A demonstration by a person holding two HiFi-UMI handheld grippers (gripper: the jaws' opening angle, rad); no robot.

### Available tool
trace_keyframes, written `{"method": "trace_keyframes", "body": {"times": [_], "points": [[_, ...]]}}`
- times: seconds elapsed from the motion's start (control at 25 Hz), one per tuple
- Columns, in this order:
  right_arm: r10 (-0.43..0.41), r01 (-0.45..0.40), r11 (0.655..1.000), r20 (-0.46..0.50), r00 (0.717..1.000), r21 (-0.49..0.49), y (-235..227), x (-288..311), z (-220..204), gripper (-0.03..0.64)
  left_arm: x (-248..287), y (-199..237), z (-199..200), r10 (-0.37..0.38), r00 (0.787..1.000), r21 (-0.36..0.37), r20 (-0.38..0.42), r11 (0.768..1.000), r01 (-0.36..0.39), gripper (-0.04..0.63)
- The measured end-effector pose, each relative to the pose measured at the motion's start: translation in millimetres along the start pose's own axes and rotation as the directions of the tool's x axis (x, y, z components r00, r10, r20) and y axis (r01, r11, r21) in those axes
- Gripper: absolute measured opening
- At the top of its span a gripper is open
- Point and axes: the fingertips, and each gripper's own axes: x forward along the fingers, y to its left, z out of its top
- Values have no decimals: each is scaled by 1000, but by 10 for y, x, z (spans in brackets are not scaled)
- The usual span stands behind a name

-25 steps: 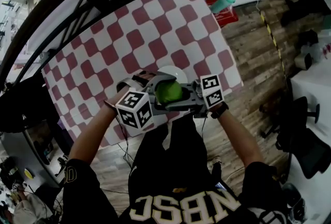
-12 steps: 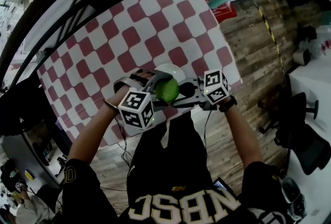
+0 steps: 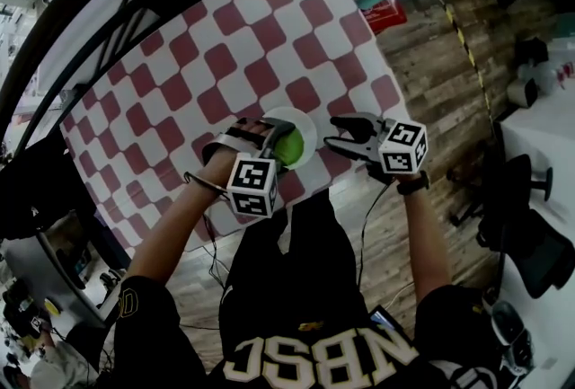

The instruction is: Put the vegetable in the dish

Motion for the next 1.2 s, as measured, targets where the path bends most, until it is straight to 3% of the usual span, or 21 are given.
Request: {"method": "trace_keyframes", "body": {"times": [0.16,0.32,0.44,0.6,0.72,0.8,0.92,1.04,1.2], "points": [[-61,62,997,19,998,-44,-12,-37,-5,209,212,56,-48,36,998,-5,-53,999,-36,437],[-78,81,994,44,996,-69,75,-17,2,209,340,18,-70,17,998,-54,-67,998,-21,437],[-109,115,992,112,988,-55,81,-41,95,209,392,58,-72,19,999,-101,-28,995,-22,439],[-206,221,973,181,962,-63,22,-96,263,209,309,225,-47,102,994,-173,49,981,-92,439],[-275,300,950,221,936,-89,127,-125,429,209,81,278,-5,166,981,-275,100,952,-133,439],[-309,346,932,262,914,-110,245,-145,598,209,-143,368,47,229,961,-388,154,909,-154,439],[-364,433,890,349,864,-142,359,-200,958,209,-586,695,109,380,896,-555,231,807,-199,439],[-433,527,840,423,796,-131,520,-269,1222,209,-1108,936,141,533,809,-679,250,692,-246,437],[-493,617,776,485,722,-128,675,-330,1639,207,-1777,1316,92,707,668,-780,231,546,-307,436]]}}
